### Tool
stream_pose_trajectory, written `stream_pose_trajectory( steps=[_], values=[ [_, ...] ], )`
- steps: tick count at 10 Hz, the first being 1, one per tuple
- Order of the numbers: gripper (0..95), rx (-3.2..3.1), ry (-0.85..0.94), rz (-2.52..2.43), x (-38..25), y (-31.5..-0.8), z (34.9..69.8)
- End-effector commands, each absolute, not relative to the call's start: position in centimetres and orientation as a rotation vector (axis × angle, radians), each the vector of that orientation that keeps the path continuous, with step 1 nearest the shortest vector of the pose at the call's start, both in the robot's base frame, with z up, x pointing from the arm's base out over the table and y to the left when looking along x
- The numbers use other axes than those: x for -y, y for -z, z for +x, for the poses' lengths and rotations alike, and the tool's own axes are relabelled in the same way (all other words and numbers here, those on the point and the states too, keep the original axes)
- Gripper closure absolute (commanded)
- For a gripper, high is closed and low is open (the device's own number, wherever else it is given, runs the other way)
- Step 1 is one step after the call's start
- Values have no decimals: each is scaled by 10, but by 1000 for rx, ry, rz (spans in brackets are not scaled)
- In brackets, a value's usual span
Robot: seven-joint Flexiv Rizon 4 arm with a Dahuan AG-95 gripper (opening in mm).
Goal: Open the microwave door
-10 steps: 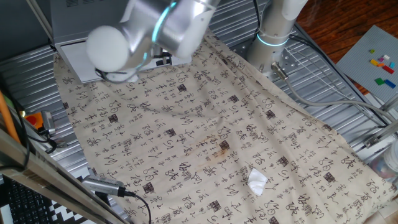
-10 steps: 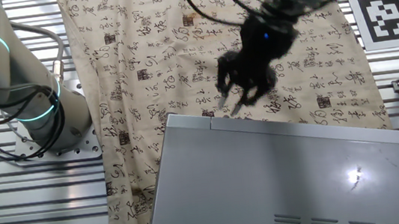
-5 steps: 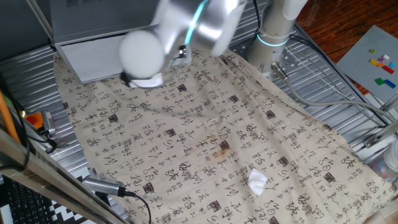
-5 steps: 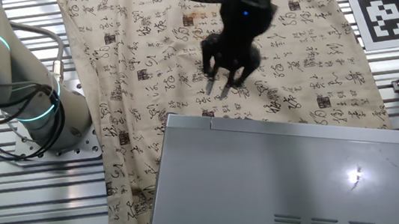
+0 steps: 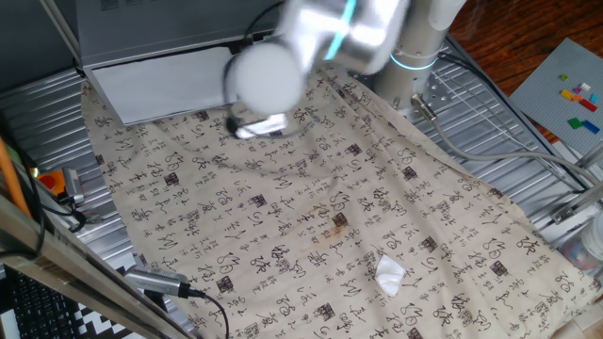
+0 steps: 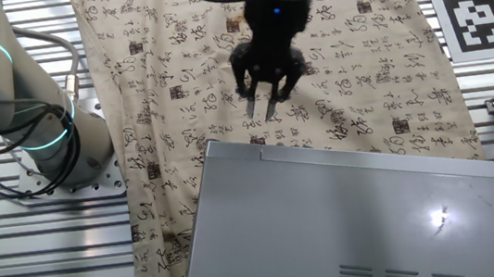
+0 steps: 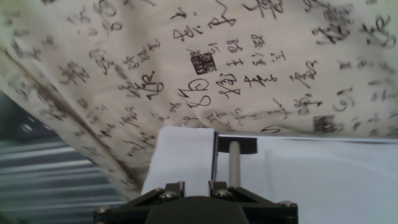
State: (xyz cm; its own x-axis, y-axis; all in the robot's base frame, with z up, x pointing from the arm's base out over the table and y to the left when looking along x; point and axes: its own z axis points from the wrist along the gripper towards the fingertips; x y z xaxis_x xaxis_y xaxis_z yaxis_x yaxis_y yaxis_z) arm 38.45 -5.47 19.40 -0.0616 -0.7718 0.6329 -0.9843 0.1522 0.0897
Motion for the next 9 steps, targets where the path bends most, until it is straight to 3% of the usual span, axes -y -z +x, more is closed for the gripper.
stream_pose_trajectory(
  steps=[1,9],
  values=[
    [760,1806,-598,1784,68,-194,379],
    [760,1812,-589,1742,76,-198,403]
  ],
)
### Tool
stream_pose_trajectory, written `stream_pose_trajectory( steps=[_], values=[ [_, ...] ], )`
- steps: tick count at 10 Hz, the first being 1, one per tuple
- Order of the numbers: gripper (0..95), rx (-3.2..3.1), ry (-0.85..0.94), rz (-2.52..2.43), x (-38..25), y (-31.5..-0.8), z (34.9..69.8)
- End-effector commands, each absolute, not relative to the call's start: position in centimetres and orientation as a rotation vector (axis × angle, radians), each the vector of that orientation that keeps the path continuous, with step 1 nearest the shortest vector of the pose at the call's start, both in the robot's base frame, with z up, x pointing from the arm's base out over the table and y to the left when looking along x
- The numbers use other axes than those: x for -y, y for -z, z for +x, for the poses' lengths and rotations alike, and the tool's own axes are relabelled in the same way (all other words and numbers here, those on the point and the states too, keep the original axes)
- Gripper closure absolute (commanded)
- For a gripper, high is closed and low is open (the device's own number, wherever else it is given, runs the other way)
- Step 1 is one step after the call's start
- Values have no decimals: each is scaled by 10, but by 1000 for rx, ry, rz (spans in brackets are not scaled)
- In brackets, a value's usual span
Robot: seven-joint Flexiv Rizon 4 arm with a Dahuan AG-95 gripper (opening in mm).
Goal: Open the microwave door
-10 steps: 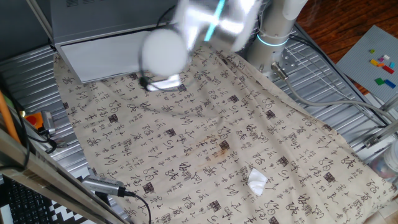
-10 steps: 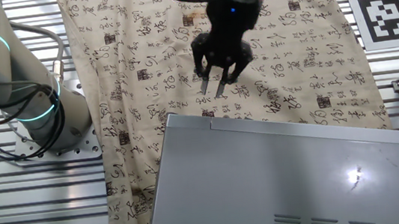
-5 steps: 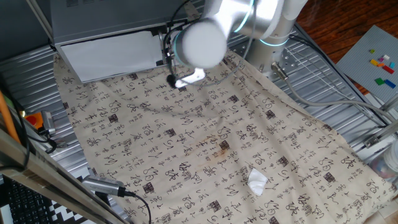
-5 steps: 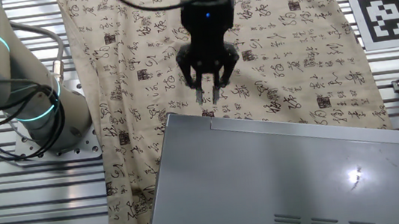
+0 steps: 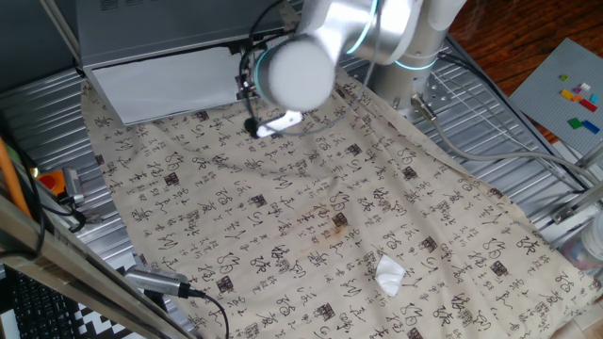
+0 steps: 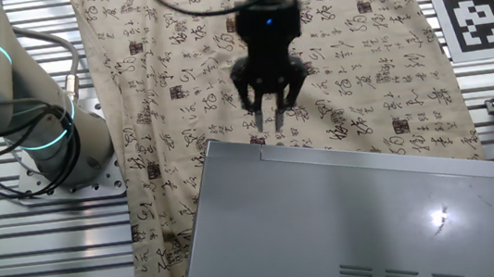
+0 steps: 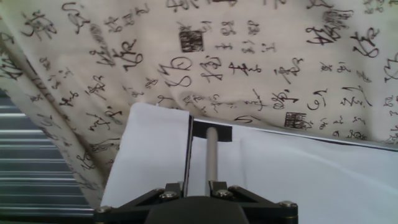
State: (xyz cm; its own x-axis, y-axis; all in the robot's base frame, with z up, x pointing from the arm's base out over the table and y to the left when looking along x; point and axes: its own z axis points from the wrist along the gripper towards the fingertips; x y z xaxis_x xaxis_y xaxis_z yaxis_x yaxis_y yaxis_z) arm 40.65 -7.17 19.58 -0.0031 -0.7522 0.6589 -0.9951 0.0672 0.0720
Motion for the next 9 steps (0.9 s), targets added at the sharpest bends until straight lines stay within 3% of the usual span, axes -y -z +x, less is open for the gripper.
stream_pose_trajectory(
  steps=[1,9],
  values=[
    [760,1817,-593,1734,79,-198,402],
    [760,1797,-601,1737,91,-201,412]
  ],
)
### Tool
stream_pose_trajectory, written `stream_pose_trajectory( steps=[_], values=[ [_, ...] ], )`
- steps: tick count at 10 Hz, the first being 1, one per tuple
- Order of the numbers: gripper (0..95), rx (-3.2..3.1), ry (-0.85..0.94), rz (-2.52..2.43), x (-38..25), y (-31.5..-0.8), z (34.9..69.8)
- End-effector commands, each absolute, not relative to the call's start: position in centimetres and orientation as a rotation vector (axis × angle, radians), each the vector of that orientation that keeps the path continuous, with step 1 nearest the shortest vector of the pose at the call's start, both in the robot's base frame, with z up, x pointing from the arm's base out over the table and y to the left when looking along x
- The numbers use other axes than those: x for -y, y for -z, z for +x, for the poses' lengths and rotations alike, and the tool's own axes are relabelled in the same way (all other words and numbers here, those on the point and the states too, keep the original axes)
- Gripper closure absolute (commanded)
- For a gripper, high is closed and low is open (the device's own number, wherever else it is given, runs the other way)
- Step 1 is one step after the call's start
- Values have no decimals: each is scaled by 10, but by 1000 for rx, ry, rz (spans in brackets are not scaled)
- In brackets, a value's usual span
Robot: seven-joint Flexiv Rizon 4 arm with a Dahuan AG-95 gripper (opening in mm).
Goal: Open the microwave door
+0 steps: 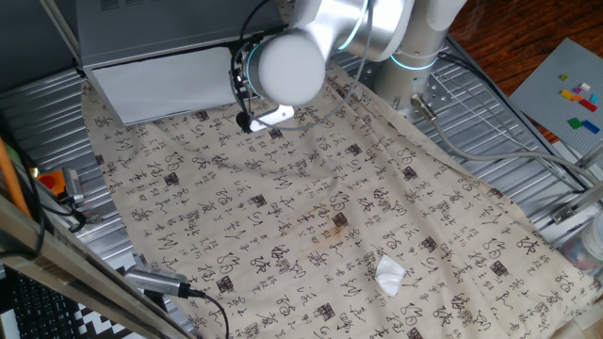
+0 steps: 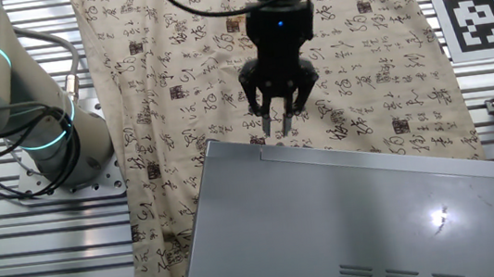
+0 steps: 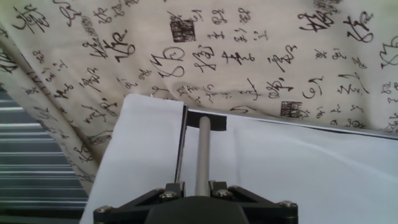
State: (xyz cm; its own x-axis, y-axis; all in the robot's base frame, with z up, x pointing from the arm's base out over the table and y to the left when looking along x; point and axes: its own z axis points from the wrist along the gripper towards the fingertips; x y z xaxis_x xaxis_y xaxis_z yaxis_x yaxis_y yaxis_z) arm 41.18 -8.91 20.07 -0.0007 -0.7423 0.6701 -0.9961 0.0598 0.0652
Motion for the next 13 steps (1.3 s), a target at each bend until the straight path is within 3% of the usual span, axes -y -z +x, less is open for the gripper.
stream_pose_trajectory(
  steps=[1,13],
  values=[
    [760,1797,-602,1736,92,-202,413],
    [760,1820,-620,1702,109,-196,414]
  ],
)
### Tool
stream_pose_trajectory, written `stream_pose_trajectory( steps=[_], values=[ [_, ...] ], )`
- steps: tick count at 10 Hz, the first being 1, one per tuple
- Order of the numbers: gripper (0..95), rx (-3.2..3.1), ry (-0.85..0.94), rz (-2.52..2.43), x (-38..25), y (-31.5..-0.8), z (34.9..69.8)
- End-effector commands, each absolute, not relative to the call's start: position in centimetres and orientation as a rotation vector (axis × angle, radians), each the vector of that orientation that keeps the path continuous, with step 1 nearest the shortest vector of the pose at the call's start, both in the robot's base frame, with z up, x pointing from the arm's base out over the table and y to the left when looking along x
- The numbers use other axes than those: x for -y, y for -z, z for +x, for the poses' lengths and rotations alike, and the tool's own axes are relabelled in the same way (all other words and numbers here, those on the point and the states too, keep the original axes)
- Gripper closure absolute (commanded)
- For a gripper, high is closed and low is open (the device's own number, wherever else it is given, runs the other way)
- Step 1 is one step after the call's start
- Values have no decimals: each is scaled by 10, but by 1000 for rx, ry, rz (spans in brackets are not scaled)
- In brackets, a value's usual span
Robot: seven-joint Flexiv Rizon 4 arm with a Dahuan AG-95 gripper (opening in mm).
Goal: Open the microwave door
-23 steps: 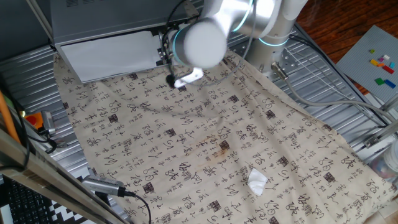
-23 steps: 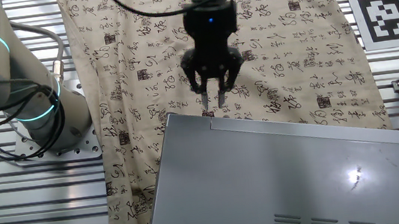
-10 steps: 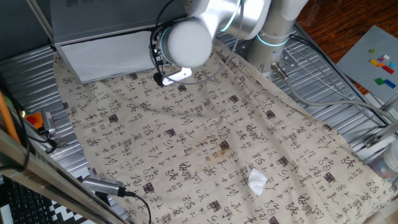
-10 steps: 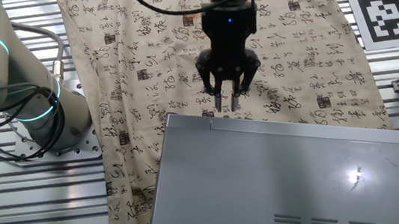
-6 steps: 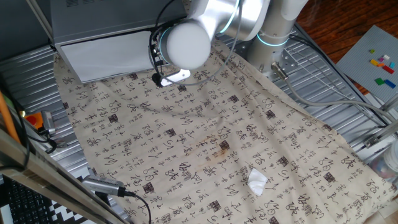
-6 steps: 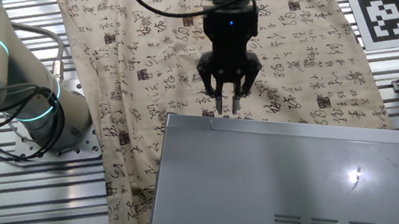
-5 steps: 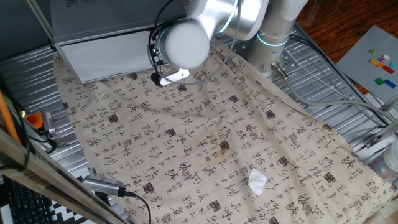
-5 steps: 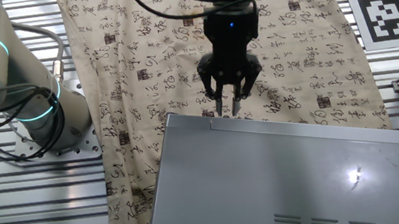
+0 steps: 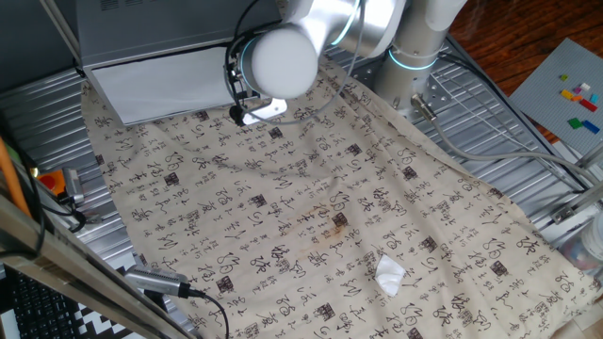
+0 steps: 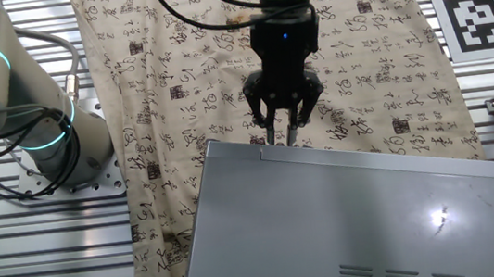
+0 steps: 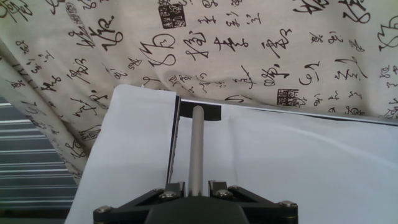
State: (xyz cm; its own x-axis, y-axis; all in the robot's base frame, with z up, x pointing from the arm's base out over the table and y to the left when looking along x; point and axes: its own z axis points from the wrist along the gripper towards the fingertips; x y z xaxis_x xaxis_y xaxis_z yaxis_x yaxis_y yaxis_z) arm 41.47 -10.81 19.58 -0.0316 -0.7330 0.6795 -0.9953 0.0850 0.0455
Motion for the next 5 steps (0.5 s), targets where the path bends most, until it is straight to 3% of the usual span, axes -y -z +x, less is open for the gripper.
stream_pose_trajectory(
  steps=[1,5],
  values=[
    [760,1820,-621,1700,109,-196,414],
    [760,1836,-619,1674,112,-192,414]
  ],
)
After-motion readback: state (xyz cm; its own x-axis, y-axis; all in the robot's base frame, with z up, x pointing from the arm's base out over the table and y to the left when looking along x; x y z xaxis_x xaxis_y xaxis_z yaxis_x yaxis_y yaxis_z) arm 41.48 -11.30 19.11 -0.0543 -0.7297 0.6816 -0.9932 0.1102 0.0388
